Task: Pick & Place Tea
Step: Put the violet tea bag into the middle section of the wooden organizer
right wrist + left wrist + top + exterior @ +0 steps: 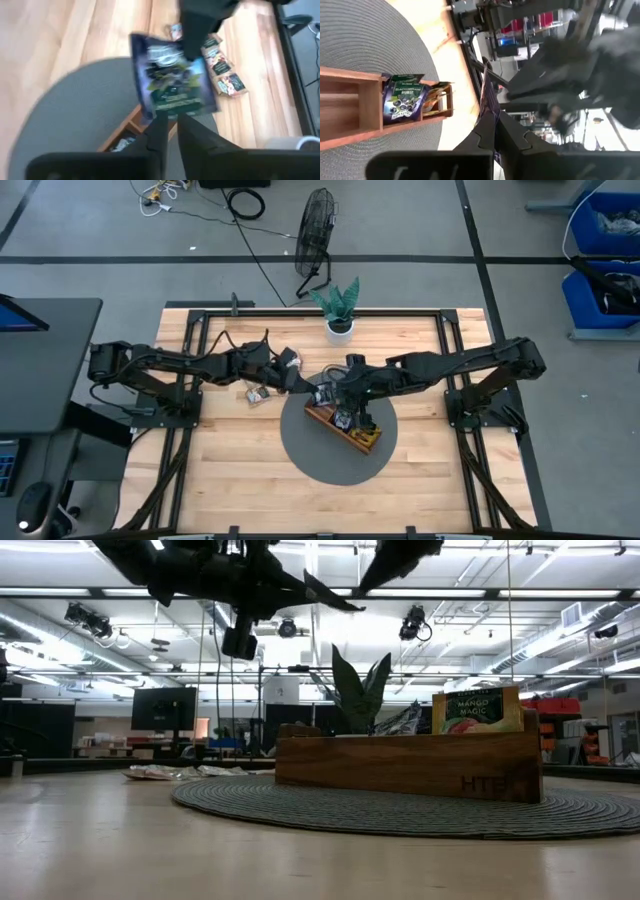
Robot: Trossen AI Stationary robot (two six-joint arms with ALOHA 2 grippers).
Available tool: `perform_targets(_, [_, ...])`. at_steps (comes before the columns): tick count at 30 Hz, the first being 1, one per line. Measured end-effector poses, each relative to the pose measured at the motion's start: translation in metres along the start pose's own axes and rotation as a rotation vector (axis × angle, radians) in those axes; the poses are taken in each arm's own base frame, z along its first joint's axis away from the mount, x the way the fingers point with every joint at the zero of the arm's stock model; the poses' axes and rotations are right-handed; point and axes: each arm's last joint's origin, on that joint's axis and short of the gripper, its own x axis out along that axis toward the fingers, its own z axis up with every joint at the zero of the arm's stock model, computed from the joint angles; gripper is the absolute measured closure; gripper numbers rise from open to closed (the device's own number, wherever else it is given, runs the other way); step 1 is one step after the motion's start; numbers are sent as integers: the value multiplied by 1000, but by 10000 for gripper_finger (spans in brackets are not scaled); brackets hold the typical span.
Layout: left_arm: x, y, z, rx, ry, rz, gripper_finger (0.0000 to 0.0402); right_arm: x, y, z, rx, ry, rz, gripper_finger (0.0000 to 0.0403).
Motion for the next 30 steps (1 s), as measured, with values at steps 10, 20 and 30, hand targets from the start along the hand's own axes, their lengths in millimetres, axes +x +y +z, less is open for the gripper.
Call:
perform_targets(10, [-1, -9, 3, 335, -51, -81, 396, -43, -21, 0, 386, -117, -20, 264])
perform_targets(20, [-4, -27, 7, 543, -164, -230, 397, -75, -41, 3, 680, -278, 66, 220])
perform_targets(30, [-11, -38, 9, 641, -218, -303, 397, -65, -44, 8, 775, -283, 148, 222])
